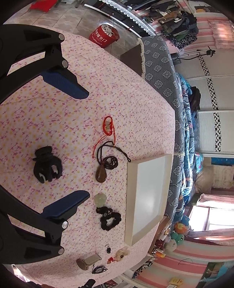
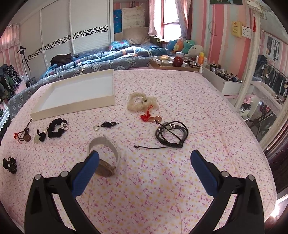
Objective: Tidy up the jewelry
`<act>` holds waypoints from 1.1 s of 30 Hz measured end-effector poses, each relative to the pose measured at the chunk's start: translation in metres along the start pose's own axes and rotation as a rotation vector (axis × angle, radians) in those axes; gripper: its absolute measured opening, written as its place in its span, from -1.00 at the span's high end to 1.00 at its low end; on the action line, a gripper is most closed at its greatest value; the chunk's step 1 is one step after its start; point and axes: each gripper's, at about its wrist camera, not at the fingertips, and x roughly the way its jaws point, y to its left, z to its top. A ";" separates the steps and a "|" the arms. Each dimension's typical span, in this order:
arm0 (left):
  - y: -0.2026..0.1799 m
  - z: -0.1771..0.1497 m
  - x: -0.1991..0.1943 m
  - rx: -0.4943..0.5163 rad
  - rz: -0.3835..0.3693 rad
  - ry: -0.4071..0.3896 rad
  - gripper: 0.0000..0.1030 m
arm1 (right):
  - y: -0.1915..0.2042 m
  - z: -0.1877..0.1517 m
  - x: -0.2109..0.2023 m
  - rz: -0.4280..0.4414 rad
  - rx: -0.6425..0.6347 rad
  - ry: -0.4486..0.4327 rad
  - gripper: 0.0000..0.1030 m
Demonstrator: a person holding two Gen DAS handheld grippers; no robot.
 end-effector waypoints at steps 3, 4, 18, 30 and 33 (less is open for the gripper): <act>0.003 0.004 0.009 0.006 0.000 0.003 -0.94 | 0.001 0.003 0.006 0.017 0.008 0.007 -0.96; 0.004 0.006 0.012 0.008 0.004 0.006 -0.94 | 0.002 0.004 0.008 0.018 0.007 0.010 -0.96; 0.011 0.036 0.042 0.013 0.001 0.037 -0.94 | 0.020 0.028 0.024 0.033 -0.010 0.021 -0.96; 0.005 0.061 0.065 0.013 -0.084 0.071 -0.94 | 0.034 0.061 0.043 0.060 -0.006 0.031 -0.96; -0.013 0.065 0.065 0.043 -0.112 0.075 -0.94 | 0.042 0.071 0.046 0.065 -0.040 0.036 -0.96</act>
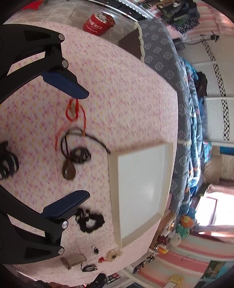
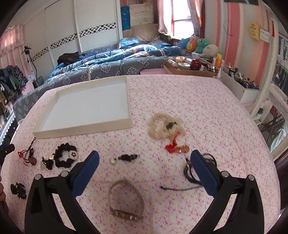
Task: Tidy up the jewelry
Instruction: 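Grasp the black-cord stone pendant with the left tool while the right tool grasps the small black charm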
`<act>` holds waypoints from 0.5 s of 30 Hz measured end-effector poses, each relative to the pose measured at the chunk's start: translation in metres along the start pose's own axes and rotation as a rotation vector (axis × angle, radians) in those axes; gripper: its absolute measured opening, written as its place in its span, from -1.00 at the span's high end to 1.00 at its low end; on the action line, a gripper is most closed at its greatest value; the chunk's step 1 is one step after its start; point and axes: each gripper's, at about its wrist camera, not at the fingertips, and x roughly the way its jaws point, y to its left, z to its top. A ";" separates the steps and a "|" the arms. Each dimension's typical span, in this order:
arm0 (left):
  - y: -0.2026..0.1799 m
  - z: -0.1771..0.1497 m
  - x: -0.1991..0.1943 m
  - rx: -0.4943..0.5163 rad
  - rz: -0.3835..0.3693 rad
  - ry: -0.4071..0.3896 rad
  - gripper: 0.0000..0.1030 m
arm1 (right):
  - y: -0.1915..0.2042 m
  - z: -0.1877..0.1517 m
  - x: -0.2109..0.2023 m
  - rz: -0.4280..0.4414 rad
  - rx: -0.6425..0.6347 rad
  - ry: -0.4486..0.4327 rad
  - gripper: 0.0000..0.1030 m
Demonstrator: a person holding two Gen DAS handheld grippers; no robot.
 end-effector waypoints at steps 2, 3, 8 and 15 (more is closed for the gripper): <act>-0.014 0.003 0.000 0.030 -0.005 -0.002 -0.94 | 0.004 0.006 0.003 0.004 -0.020 0.005 -0.96; -0.020 0.005 0.000 0.037 -0.009 0.000 -0.94 | 0.006 0.010 0.004 0.007 -0.030 0.007 -0.96; -0.050 0.001 0.001 0.069 -0.060 0.015 -0.94 | 0.013 0.018 0.016 0.035 -0.057 0.019 -0.96; -0.058 -0.009 0.007 0.103 -0.035 0.016 -0.94 | 0.011 0.003 0.035 0.057 -0.053 0.080 -0.96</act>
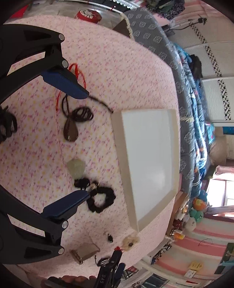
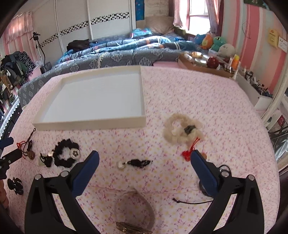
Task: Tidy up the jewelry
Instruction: 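Grasp the black-cord stone pendant with the left tool while the right tool grasps the small black charm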
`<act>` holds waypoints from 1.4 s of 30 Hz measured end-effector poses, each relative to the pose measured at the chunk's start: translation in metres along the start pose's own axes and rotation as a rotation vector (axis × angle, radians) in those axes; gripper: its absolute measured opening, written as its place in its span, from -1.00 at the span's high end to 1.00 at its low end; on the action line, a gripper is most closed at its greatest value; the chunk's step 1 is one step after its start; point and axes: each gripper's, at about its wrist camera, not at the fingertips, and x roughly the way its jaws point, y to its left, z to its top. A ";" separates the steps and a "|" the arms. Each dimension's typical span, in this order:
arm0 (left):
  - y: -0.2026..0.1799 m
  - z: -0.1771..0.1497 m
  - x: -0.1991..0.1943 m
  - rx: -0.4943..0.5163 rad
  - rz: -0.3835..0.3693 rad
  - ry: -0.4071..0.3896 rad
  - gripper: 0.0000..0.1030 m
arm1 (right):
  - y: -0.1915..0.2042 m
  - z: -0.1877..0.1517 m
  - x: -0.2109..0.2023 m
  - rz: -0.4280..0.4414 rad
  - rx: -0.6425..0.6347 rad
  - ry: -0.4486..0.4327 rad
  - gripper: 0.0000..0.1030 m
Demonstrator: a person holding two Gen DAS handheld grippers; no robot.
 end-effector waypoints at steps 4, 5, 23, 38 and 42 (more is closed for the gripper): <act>0.033 -0.002 -0.003 -0.034 0.046 -0.016 -0.94 | -0.002 -0.003 0.003 -0.013 0.019 0.005 -0.96; 0.042 -0.003 -0.002 -0.043 0.064 -0.015 -0.91 | -0.002 -0.004 0.004 -0.018 0.020 0.008 -0.96; 0.035 0.006 0.045 -0.005 -0.035 0.095 -0.03 | -0.004 -0.005 0.034 -0.025 0.032 0.070 -0.74; 0.035 0.008 0.072 -0.018 -0.026 0.243 -0.03 | -0.001 -0.005 0.034 -0.026 0.025 0.075 -0.74; 0.036 0.007 0.072 -0.017 -0.025 0.252 -0.03 | -0.002 -0.005 0.035 -0.026 0.027 0.081 -0.73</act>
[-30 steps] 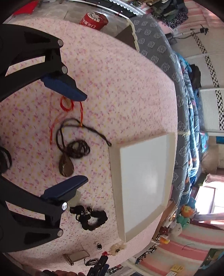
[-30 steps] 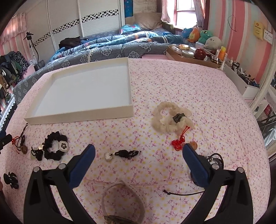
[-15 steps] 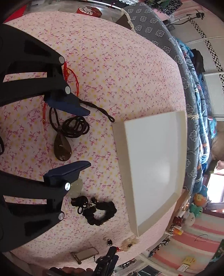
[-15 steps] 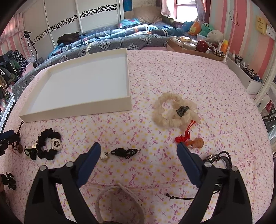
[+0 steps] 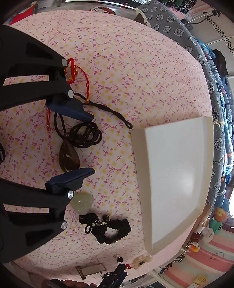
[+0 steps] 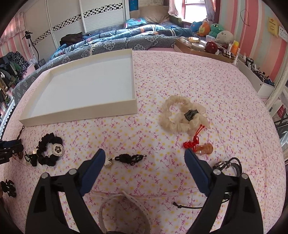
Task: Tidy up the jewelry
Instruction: 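Grasp the black-cord stone pendant with the left tool while the right tool grasps the small black charm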
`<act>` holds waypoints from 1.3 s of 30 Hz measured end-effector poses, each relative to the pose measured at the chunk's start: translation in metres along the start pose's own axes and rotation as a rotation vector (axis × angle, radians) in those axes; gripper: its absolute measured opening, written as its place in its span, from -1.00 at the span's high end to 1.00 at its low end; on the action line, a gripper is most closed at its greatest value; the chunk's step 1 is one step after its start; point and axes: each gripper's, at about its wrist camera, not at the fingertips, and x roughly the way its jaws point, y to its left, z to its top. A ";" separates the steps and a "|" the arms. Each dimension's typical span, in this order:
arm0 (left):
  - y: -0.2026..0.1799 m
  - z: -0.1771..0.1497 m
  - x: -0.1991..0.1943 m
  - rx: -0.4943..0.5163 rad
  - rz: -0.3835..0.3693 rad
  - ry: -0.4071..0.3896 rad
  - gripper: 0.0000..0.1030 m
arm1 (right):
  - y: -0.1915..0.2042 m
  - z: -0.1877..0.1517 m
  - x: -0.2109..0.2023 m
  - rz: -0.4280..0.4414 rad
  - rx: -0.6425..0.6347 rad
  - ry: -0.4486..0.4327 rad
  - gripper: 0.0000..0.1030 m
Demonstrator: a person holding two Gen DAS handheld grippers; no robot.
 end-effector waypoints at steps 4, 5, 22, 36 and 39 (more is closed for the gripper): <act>0.000 0.000 0.000 0.002 0.007 0.002 -0.01 | 0.001 0.000 0.004 0.008 -0.008 0.013 -0.64; 0.000 0.000 0.000 0.002 0.010 0.001 0.04 | 0.003 0.000 0.004 0.010 -0.010 0.016 -0.63; 0.006 -0.002 -0.003 -0.010 0.046 -0.010 0.57 | 0.007 0.001 0.022 0.084 -0.022 0.090 0.28; 0.011 -0.001 -0.008 -0.015 -0.029 -0.032 0.76 | 0.006 0.002 0.019 0.190 0.019 0.086 0.78; 0.013 0.001 -0.016 -0.023 -0.041 -0.048 0.77 | 0.004 0.006 0.009 0.194 0.014 0.055 0.79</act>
